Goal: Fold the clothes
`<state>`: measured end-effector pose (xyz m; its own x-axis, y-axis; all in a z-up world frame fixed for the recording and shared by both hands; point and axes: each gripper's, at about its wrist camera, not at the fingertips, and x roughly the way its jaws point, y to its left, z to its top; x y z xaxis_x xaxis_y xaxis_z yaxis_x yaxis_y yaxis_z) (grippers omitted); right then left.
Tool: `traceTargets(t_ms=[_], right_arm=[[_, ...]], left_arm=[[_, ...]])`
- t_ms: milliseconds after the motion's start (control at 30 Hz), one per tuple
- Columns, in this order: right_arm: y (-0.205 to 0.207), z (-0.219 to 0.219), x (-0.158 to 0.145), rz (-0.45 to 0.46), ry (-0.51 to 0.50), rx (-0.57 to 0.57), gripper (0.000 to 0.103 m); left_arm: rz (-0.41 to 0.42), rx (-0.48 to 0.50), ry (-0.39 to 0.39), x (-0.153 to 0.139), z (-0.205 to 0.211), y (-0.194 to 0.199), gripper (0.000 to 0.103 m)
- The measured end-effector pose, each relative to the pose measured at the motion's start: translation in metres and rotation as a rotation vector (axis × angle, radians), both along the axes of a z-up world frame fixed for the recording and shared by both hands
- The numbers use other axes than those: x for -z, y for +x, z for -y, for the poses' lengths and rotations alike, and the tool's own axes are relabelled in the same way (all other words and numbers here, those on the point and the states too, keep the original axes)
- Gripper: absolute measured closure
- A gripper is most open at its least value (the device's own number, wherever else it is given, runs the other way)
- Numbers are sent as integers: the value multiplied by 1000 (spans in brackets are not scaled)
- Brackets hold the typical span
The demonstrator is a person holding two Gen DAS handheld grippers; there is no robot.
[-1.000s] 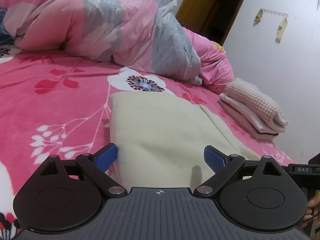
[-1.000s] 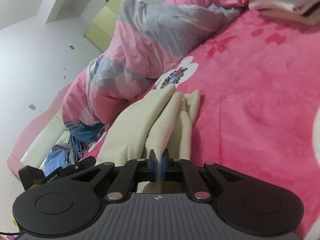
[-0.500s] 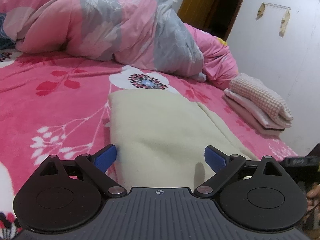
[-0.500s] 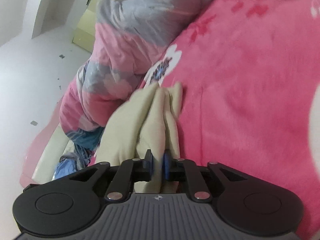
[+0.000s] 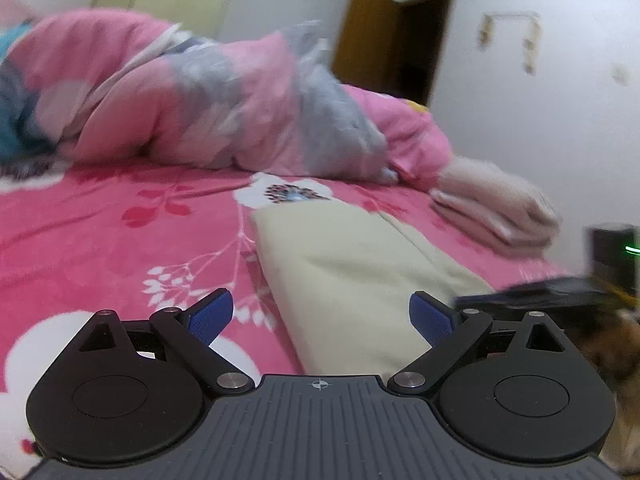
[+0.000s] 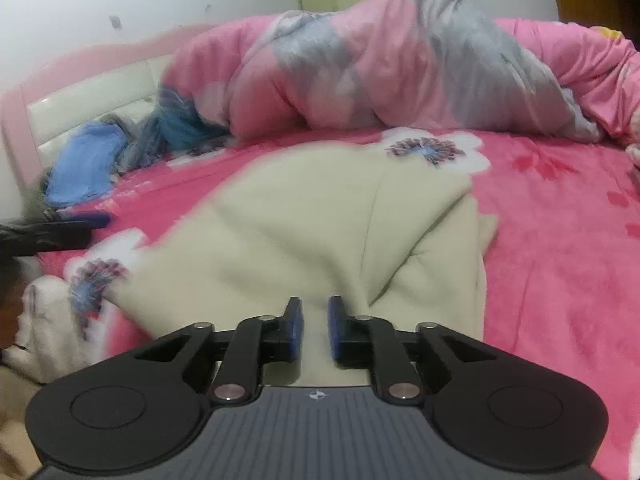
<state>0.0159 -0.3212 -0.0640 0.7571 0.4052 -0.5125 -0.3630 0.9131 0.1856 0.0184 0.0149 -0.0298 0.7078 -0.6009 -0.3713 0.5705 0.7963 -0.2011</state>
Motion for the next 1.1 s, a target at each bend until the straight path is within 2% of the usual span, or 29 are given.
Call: traceTargets(t_ms=[67, 167, 267, 367, 533, 600, 733, 833, 1000, 1100], right_arm=[[5, 5, -2, -21, 42, 16, 94], [11, 5, -6, -57, 50, 39, 95], [10, 6, -7, -74, 36, 43, 95], [8, 6, -7, -89, 43, 54, 95], [11, 5, -7, -102, 54, 70, 95], [11, 4, -7, -103, 47, 72, 95], [12, 2, -8, -104, 33, 74, 95], [13, 4, -8, -104, 30, 66, 98], [15, 9, -5, -104, 45, 58, 103], [14, 13, -4, -100, 61, 59, 103]], left_arm=[[19, 29, 26, 5, 2, -10, 7], [23, 47, 77, 17, 12, -17, 7], [17, 26, 173, 30, 29, -14, 9], [17, -47, 252, 42, 40, -11, 12], [-20, -133, 157, 41, 30, -4, 13], [-39, -159, 202, 45, 35, 2, 10], [-80, -210, 154, 47, 31, 5, 10], [-94, -248, 175, 47, 25, 2, 10], [-134, -240, 211, 48, 22, 7, 8], [-195, -201, 174, 39, 10, 6, 9]])
